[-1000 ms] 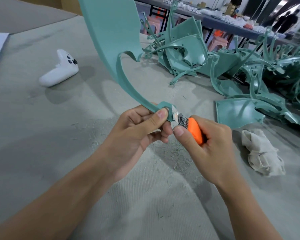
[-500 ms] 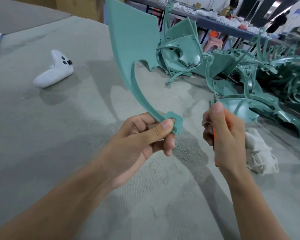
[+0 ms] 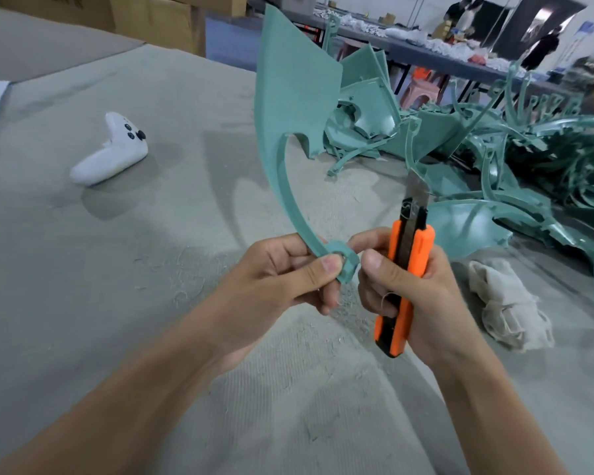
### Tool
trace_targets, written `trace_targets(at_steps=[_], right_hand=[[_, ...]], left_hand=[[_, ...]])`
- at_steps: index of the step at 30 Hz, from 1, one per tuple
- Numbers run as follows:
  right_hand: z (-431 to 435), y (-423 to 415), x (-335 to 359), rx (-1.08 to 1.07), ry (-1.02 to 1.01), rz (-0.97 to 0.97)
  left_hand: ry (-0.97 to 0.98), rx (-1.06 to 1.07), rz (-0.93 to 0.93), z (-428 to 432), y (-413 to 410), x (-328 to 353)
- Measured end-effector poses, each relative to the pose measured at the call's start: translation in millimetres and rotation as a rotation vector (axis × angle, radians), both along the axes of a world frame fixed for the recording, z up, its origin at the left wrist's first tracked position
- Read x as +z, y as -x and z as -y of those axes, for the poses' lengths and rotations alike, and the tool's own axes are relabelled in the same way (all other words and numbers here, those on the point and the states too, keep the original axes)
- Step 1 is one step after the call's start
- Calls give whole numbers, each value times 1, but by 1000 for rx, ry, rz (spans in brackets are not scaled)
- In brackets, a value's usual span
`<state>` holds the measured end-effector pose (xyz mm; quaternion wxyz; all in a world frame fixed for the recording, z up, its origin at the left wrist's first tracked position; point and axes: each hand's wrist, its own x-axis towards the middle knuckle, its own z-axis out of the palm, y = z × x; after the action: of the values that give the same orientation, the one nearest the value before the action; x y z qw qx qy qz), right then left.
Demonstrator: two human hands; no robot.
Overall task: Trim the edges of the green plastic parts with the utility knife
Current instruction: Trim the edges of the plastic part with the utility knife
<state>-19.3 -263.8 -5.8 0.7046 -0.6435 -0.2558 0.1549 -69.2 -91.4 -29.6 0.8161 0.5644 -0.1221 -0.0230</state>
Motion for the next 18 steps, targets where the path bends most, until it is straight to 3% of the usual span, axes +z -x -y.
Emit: trace_targets(at_steps=[6, 18], right_hand=[[-4, 0, -3, -94, 71, 49], [-9, 0, -6, -166, 147, 11]], left_hand=[[-59, 64, -36, -3, -2, -3], [63, -24, -211, -8, -8, -10]])
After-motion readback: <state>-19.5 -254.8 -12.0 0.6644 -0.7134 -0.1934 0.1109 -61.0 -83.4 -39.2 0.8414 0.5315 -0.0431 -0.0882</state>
